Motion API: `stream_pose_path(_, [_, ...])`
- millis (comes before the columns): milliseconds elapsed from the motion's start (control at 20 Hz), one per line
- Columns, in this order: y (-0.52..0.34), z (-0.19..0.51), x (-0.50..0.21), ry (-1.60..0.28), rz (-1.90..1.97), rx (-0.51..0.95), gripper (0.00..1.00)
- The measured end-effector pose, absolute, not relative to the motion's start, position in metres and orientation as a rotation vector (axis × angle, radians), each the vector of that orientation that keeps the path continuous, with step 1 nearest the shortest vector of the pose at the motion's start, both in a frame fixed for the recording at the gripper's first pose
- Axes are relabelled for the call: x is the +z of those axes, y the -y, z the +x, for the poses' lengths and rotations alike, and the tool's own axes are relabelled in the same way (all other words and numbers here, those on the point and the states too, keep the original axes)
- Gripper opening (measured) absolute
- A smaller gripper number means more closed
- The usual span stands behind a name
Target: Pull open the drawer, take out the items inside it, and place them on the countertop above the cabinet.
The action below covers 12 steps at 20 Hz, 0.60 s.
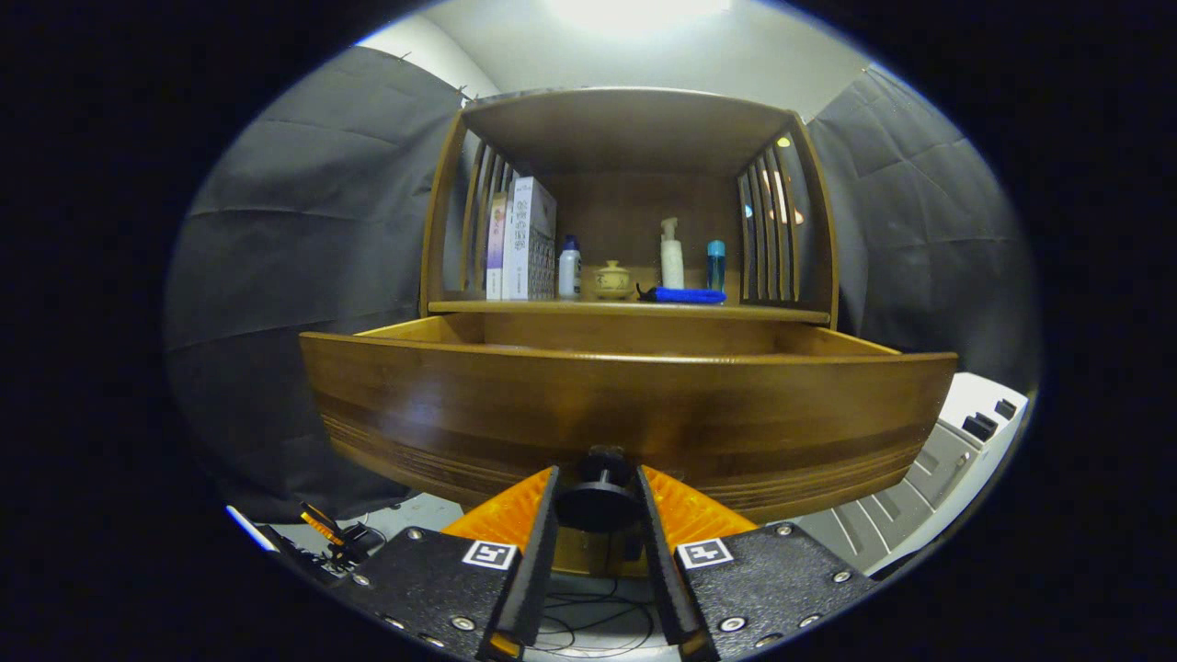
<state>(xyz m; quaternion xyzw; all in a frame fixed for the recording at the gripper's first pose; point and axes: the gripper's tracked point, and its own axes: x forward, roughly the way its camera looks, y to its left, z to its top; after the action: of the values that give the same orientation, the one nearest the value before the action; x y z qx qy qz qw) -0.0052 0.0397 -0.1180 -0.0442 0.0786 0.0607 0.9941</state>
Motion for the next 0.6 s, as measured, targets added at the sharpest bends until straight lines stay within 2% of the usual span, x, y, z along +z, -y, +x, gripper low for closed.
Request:
stream_pose_path(150, [-0.047, -0.013, -0.095, -0.074, -0.078, 0.169, 0.72])
stream_pose_path(350, [-0.049, -0.017, -0.066, 0.003, -0.095, 0.197, 0.92])
stream_pose_path(600, [-0.047, -0.005, -0.027, 0.038, -0.058, 0.199, 0.93])
